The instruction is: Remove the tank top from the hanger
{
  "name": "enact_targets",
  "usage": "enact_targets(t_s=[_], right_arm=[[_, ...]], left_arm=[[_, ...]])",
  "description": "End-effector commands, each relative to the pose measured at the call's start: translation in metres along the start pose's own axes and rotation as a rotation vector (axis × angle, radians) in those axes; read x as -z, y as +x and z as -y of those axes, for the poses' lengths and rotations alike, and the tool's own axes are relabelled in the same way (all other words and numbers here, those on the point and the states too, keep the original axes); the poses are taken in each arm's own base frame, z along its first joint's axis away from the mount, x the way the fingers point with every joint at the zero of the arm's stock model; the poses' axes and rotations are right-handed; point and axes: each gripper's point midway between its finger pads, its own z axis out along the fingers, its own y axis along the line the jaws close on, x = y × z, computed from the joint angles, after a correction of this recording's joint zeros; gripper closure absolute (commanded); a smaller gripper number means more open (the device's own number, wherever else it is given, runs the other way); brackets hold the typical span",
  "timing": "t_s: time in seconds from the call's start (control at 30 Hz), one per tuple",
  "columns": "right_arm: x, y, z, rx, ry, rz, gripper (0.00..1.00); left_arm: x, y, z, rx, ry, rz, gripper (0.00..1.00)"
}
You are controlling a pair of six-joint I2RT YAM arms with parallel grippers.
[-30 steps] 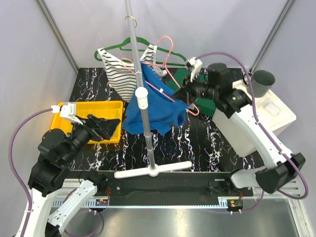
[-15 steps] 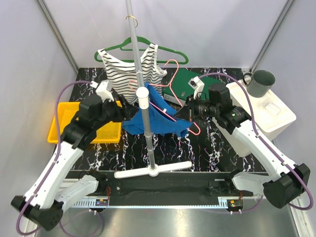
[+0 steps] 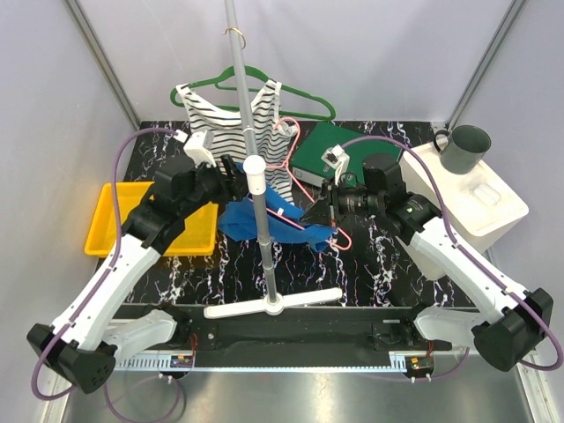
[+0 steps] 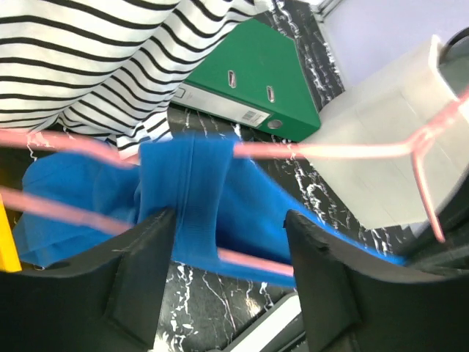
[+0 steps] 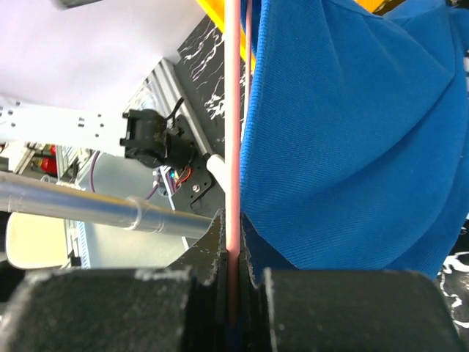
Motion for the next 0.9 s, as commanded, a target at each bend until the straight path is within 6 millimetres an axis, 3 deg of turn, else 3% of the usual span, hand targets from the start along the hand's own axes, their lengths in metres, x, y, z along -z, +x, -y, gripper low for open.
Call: enact_targets(t_s=[0.0,0.17,0.27,0.33,0.5,0.87], right_arm=[[0.004,-0.008,-0.025,0.074,-0.081,0.039,1.00],[0.010,0.000,-0.026,0.072,-0.063,0.044,1.00],[0.013,0.007,-0.023,0.067,-0.050,0.037,1.00],[0.017,0.013,-0.023,0.064,-0.041,0.035,1.00],[0.028,0.020,-0.030,0.071,-0.046,0.051,1.00],[0.056,0.052,-0.043,0.093,-0.068,0.068,1.00]], left_arm=[[-0.009,-0.021,-0.002,-0.030,-0.036,0.072,0.39],[-0.002,-0.020,-0.013,-0.035,-0.086,0.101,0.52],[0.001,-0.023,-0.016,-0.052,-0.106,0.107,0.71],[0.003,-0.021,-0.020,-0.058,-0.126,0.098,0.75],[0.004,-0.019,-0.028,-0.079,-0.167,0.087,1.00],[0.033,-0.040,-0.069,-0.110,-0.447,0.133,1.00]])
